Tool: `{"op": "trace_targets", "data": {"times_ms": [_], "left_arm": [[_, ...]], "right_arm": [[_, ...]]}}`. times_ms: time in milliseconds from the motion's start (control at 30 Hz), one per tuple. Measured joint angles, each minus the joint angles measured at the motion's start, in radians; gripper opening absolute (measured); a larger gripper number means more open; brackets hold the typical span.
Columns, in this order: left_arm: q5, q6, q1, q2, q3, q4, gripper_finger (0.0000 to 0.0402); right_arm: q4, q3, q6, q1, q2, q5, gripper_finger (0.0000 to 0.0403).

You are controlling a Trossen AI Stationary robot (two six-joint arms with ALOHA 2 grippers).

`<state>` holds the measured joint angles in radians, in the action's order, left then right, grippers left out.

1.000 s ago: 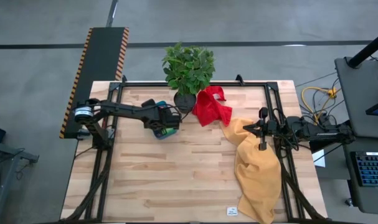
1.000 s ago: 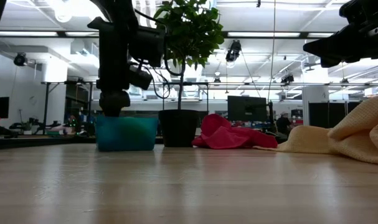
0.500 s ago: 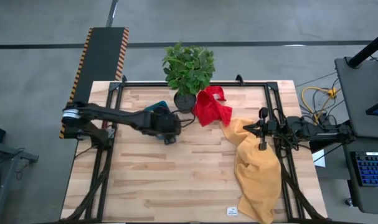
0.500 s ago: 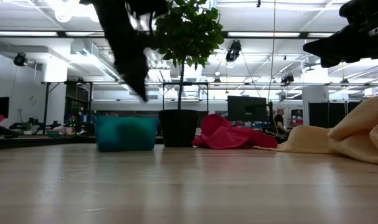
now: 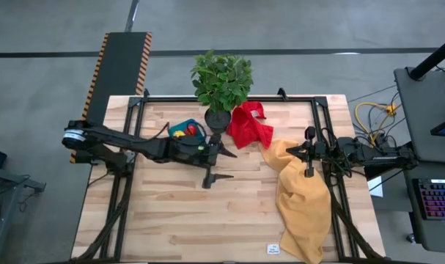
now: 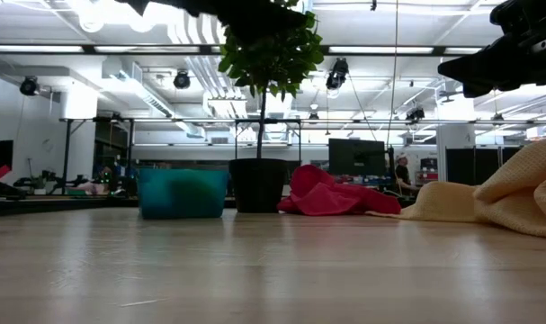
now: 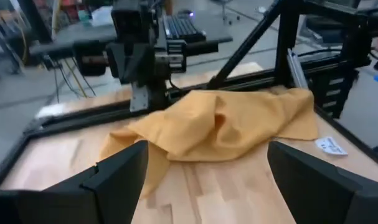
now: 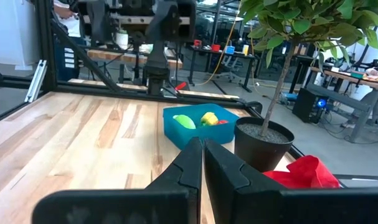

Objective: Pick and placing Produce into tupperware
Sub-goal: Return to Home Position

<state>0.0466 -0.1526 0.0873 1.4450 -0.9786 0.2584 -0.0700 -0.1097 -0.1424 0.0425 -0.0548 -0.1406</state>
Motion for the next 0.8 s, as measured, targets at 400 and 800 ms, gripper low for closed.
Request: {"op": "trace_targets", "data": {"times_ms": [400,800], "left_arm": [[0.003,-0.071,-0.002,-0.011,0.089,0.206,0.0266],[0.021,-0.124,-0.002,-0.158,0.13,0.12,0.0018]], "right_arm": [[0.0,0.0,0.037,0.0,0.0,0.001,0.0009],[-0.005,0.0,0.037,0.0,0.0,0.001,0.0009]]}}
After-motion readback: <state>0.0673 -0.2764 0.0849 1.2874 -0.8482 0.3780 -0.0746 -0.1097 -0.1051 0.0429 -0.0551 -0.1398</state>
